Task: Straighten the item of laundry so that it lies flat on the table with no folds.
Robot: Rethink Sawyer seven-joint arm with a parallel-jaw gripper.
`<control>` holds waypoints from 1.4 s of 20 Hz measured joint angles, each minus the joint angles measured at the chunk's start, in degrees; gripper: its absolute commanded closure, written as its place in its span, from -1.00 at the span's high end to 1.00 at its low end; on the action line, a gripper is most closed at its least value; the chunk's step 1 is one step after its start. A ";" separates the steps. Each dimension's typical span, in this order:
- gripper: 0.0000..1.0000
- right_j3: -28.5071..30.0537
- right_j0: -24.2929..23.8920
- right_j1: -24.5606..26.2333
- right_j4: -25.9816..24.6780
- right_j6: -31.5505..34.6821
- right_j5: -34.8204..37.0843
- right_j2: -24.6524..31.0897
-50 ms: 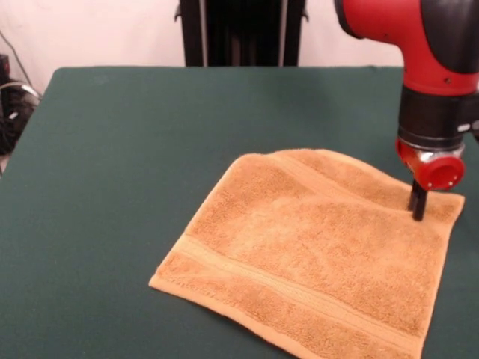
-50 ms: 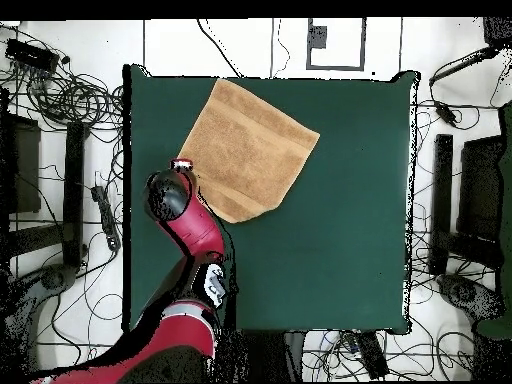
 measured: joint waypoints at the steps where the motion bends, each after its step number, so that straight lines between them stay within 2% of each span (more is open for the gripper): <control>1: -1.00 -0.18 0.40 0.10 0.36 0.36 0.00 0.00; 13: -1.00 -4.78 5.11 2.69 1.04 10.57 0.40 -2.15; 17: -1.00 -6.73 6.22 4.03 -0.70 11.65 1.54 -4.45; 22: -1.00 -7.94 4.86 4.13 -8.55 11.65 1.80 -4.76; 23: -1.00 -8.49 3.87 4.07 -12.43 11.65 1.81 -4.54; 28: -1.00 -9.79 2.45 4.11 -19.15 11.65 1.80 -4.31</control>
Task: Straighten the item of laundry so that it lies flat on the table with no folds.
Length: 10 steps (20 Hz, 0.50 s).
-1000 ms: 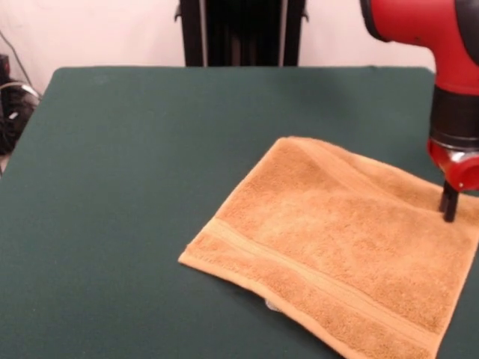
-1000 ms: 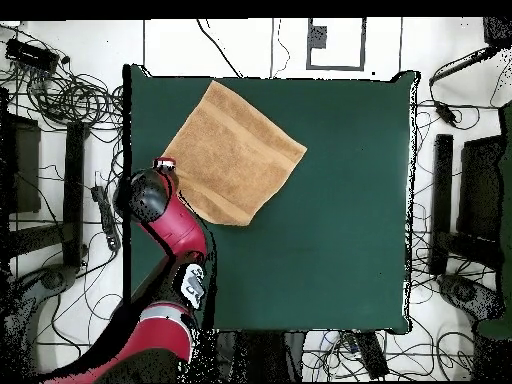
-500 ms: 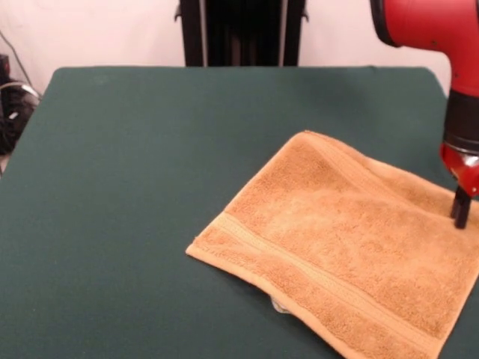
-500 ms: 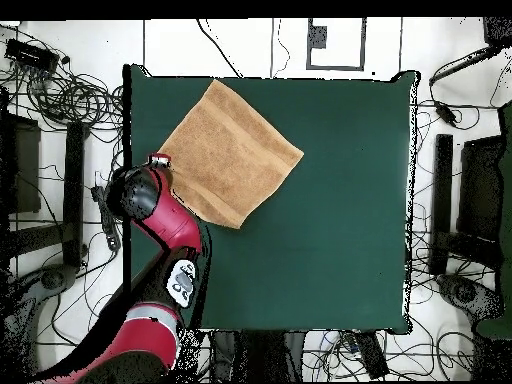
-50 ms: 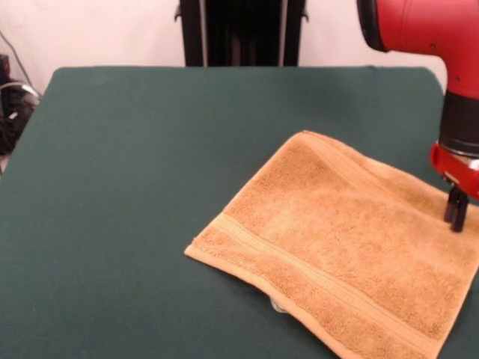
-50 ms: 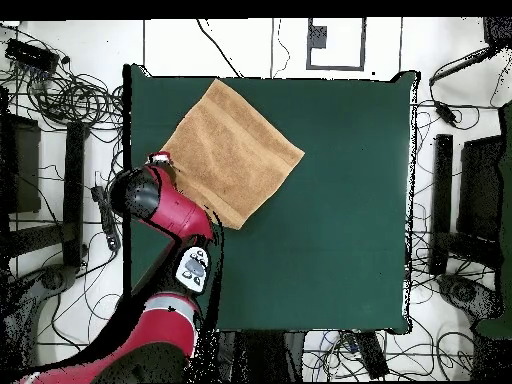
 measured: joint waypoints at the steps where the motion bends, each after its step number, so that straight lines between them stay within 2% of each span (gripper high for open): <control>1: -1.00 -0.32 -0.26 0.04 -1.43 0.00 -0.01 0.00; 10: -1.00 -2.33 -1.66 0.35 -9.15 0.00 -0.02 -0.04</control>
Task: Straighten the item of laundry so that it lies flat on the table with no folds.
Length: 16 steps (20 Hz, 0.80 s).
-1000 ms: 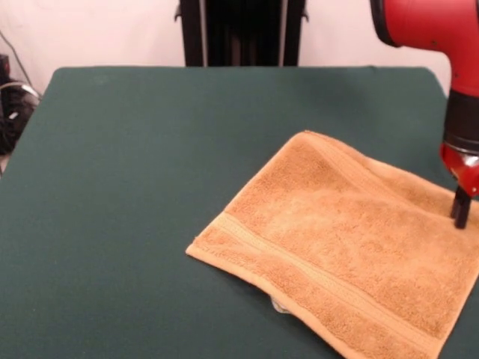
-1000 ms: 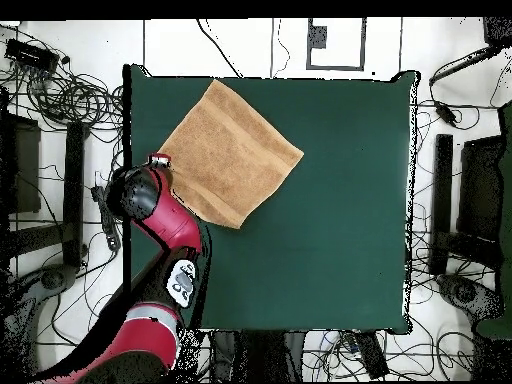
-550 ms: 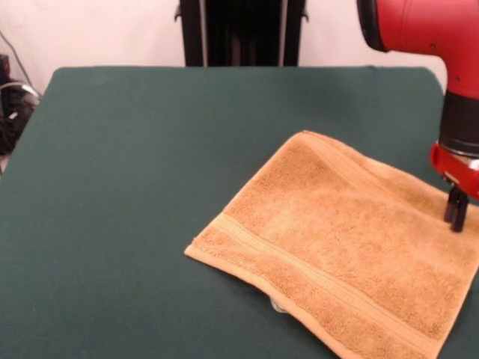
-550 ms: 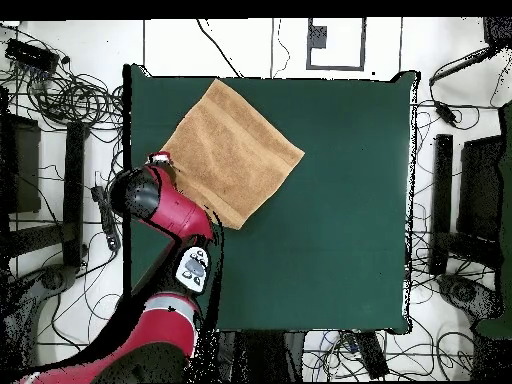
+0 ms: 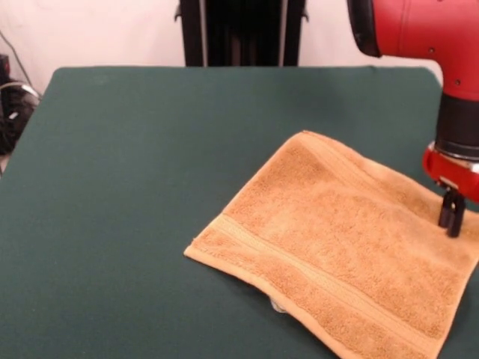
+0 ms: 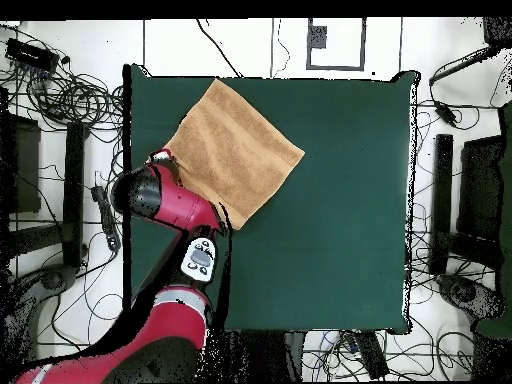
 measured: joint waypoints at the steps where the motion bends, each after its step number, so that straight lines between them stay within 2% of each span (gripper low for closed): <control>1: -1.00 -0.32 -0.04 0.10 -1.03 0.00 0.01 -0.09; 2: 1.00 -1.08 0.01 0.23 -2.05 0.00 -0.09 -0.30; 8: 1.00 -2.81 -0.88 0.45 -3.41 0.01 -0.09 0.00; 16: 1.00 -3.13 -5.41 -0.18 -10.12 0.00 -0.13 0.41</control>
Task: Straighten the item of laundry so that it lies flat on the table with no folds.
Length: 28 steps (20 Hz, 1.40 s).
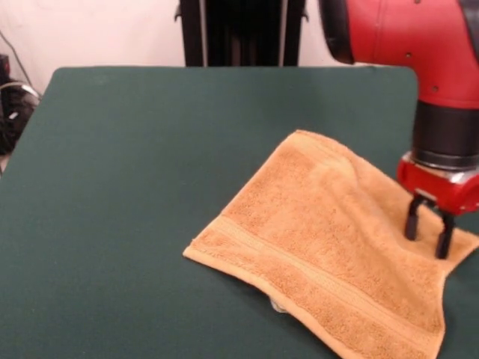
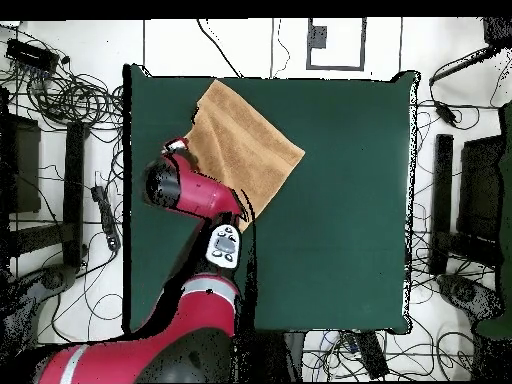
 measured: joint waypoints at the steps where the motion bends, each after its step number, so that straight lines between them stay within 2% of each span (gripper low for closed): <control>1: 1.00 -0.01 -1.07 -0.09 -2.00 0.00 0.03 -0.35; 5: 1.00 0.01 -3.32 -0.35 -7.00 0.00 0.73 -1.77; 7: 1.00 0.02 -5.49 -0.84 -11.45 0.00 2.62 -2.66; 11: 1.00 0.38 -8.43 -1.89 -15.86 0.00 6.98 -3.18; 19: 1.00 3.17 -13.63 -3.65 -17.93 0.00 12.04 -3.16; 28: 1.00 3.92 -14.39 -3.61 -17.93 0.00 12.03 -2.49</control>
